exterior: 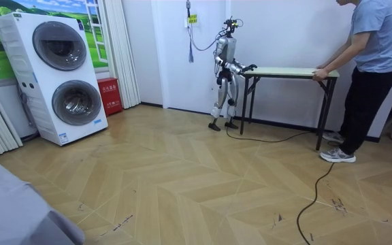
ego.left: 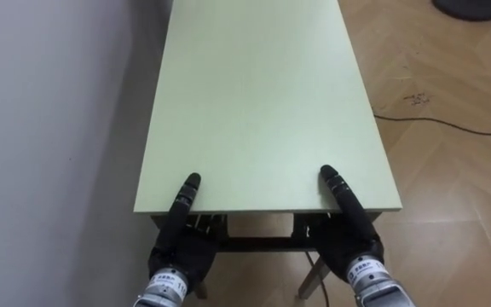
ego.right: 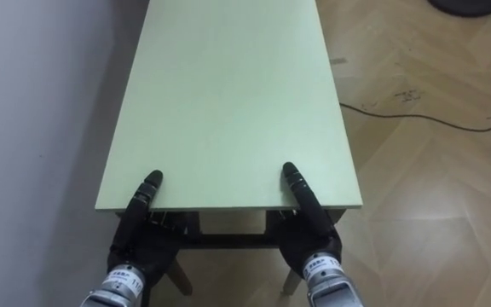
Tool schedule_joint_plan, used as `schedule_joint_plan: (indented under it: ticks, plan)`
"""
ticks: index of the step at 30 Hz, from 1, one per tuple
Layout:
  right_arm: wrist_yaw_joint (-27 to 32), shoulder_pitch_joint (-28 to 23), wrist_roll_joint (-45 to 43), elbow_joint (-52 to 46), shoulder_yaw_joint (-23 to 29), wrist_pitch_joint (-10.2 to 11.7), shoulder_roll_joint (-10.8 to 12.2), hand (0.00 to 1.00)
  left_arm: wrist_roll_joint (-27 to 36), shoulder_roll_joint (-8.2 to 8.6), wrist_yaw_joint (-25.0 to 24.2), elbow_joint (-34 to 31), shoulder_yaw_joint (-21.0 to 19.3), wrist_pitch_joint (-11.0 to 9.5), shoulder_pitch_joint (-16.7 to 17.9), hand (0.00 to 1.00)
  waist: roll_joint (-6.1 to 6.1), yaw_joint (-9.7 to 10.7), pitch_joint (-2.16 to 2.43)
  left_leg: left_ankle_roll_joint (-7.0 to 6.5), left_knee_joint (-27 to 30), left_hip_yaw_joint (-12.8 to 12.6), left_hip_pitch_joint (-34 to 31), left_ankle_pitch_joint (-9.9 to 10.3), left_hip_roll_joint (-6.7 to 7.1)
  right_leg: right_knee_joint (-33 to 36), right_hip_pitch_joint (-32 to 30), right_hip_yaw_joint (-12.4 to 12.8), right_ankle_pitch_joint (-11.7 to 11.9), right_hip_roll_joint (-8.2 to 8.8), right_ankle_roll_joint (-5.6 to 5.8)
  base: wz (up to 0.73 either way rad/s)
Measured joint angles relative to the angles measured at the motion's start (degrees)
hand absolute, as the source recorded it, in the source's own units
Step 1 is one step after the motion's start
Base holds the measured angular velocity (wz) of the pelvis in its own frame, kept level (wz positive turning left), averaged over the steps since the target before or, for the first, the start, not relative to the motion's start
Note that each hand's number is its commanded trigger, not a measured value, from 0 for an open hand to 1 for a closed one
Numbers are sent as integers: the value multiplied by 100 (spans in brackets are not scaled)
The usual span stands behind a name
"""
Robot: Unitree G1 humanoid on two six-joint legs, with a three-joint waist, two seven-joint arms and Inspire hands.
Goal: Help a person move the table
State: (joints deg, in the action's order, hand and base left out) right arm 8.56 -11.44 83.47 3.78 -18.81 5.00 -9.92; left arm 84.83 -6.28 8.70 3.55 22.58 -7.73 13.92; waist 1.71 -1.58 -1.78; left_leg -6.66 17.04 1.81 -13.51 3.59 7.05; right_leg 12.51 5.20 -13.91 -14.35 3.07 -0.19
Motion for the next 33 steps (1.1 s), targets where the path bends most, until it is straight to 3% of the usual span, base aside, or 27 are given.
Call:
schedule_joint_plan:
  ticks: [10,15,18,22,26,29,33]
  plan:
    - [-2,-38,-85,96,-2,13,13,100,-7,37,-2,196,3,23,-1,100,36,46,6,-1,-154,-29,85,-1,19,9,-15,286,-2,21,4,0]
    - [-421,-24,-233,659,-2,80,142,100,-39,90,-15,559,19,31,19,100,35,102,9,-5,-189,-26,198,2,39,22,78,310,-23,52,41,2]
    - [-575,35,-254,917,-26,82,182,100,-50,114,-203,793,-16,33,28,100,12,87,20,-3,-285,-100,360,4,40,0,162,537,-38,56,79,-9]
    - [-799,143,-321,1338,-4,37,345,100,-198,181,-604,1212,-270,162,-3,100,-98,77,87,-3,-364,-185,466,6,32,4,234,598,-30,58,90,-10]
    - [-931,132,-345,1582,46,-44,388,100,-350,283,-980,1633,-444,321,-29,100,-111,75,96,-37,-365,-151,628,52,26,25,346,689,-5,51,131,-4]
    - [-1058,143,-459,1776,261,-144,515,100,-466,305,-1312,2037,-504,422,-190,100,-82,-1,78,-60,-361,-137,688,100,26,3,331,823,2,-5,144,-7]
    - [-1117,118,-500,1808,379,-206,514,100,-588,353,-1496,2213,-606,617,-235,100,-36,-17,95,-57,-375,-138,711,129,30,17,199,730,39,-70,87,-1]
